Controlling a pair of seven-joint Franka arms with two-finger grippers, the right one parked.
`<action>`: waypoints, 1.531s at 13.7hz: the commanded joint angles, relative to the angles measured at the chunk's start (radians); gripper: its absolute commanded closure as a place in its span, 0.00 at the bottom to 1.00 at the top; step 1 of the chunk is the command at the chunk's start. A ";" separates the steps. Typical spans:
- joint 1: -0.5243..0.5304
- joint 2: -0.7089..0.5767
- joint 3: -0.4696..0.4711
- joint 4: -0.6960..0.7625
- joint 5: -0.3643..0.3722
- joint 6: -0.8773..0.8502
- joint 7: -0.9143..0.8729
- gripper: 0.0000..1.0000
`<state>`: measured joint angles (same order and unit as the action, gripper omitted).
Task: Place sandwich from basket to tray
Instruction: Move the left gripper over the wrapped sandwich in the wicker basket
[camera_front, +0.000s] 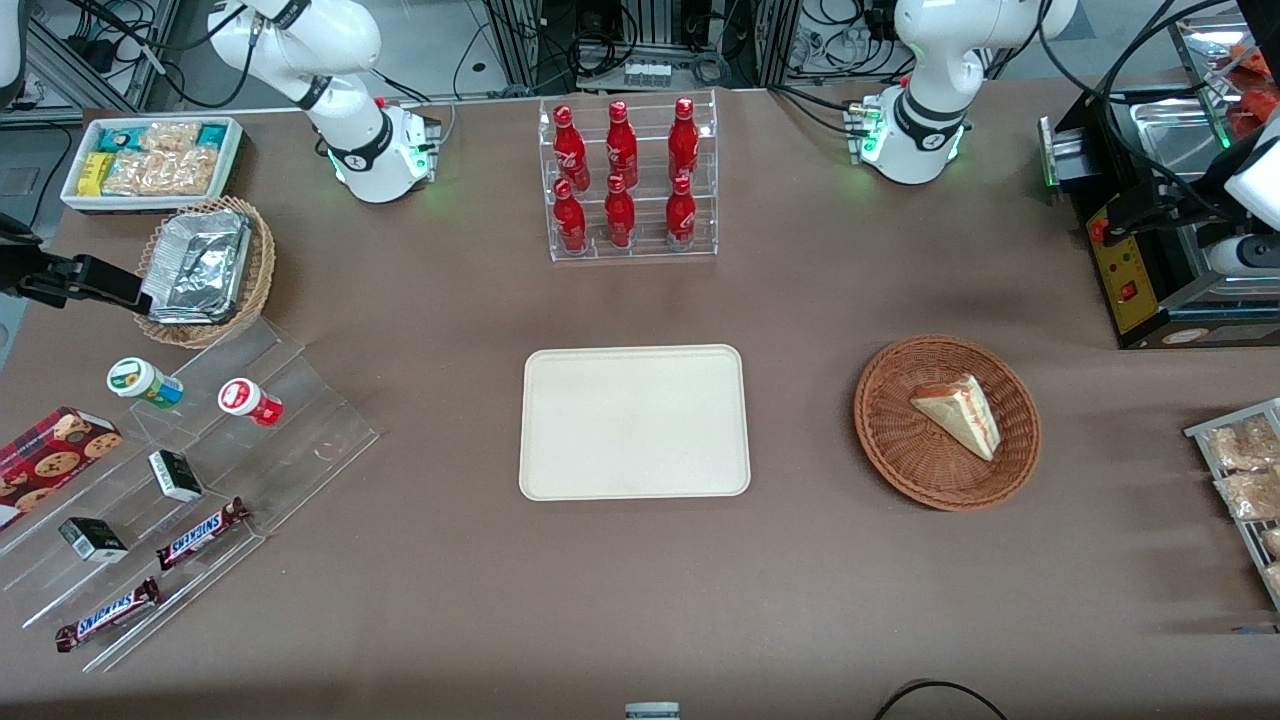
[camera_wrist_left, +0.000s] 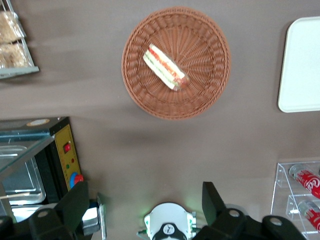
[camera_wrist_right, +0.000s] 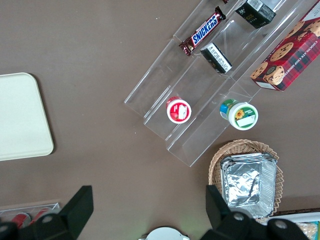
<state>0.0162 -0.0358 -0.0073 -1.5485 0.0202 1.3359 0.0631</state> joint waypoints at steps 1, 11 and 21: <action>-0.011 0.007 -0.007 0.018 0.004 -0.029 0.003 0.00; -0.027 0.005 0.030 -0.384 0.080 0.408 -0.247 0.00; -0.091 0.101 0.027 -0.783 0.061 1.139 -0.909 0.00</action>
<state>-0.0469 0.0324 0.0162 -2.3033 0.0867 2.3844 -0.7525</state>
